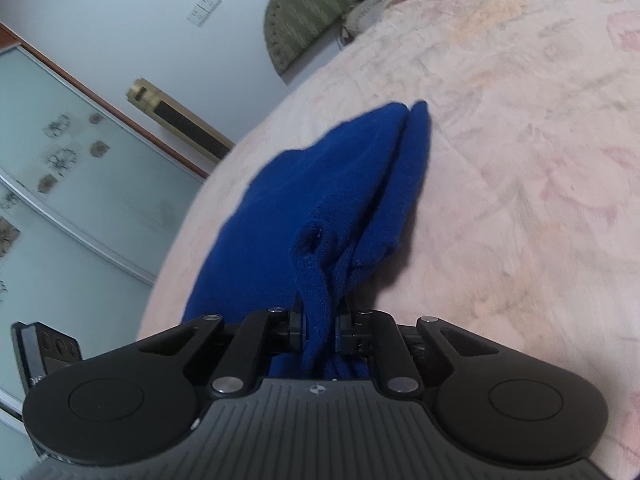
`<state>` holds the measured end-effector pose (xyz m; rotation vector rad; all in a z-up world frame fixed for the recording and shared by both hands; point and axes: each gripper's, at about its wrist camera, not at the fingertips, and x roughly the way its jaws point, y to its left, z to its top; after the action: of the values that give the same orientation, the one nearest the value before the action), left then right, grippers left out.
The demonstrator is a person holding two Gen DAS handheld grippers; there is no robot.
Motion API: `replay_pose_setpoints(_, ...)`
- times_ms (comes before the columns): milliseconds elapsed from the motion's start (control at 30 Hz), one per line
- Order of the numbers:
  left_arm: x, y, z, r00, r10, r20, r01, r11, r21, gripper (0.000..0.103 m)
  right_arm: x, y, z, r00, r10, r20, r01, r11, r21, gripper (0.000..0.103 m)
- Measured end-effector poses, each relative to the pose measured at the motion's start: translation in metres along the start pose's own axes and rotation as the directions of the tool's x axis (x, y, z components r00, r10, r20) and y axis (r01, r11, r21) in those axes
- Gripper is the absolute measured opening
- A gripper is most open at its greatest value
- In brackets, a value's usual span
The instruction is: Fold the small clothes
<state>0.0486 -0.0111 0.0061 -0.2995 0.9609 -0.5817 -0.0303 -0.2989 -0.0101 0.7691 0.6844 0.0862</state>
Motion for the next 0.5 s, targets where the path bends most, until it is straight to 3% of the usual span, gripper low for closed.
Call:
replay_pose_setpoints(133, -0.005, -0.001, 0.001, 0.999, 0.045, -0.001, -0.045, 0.999, 0.016, 0.030, -0.004, 0.009, -0.007, 0.996, -0.087, 0.018, 0.088, 0.993, -0.076, 0.035)
replay_pose_setpoints(200, -0.013, -0.002, 0.002, 0.995, 0.094, 0.029, -0.095, 0.994, 0.047, 0.052, -0.013, 0.020, -0.009, 0.986, -0.153, 0.069, 0.162, 0.975, -0.150, 0.038)
replay_pose_setpoints(267, -0.019, -0.005, 0.009, 0.981, 0.174, 0.091, -0.181, 0.981, 0.073, 0.068, -0.022, 0.033, -0.008, 0.961, -0.230, 0.156, 0.261, 0.939, -0.223, 0.036)
replay_pose_setpoints(333, -0.021, -0.011, 0.019, 0.964, 0.226, 0.140, -0.241, 0.965, 0.104, 0.068, -0.022, 0.048, -0.004, 0.945, -0.249, 0.214, 0.305, 0.907, -0.289, 0.038)
replay_pose_setpoints(400, -0.014, -0.021, 0.030, 0.953, 0.258, 0.156, -0.281, 0.948, 0.148, 0.069, -0.013, 0.061, 0.000, 0.944, -0.240, 0.226, 0.307, 0.887, -0.343, 0.038)
replay_pose_setpoints(500, 0.009, -0.032, 0.038, 0.926, 0.344, 0.156, -0.372, 0.901, 0.225, 0.070, 0.011, 0.068, 0.003, 0.947, -0.245, 0.209, 0.311, 0.863, -0.399, 0.040)
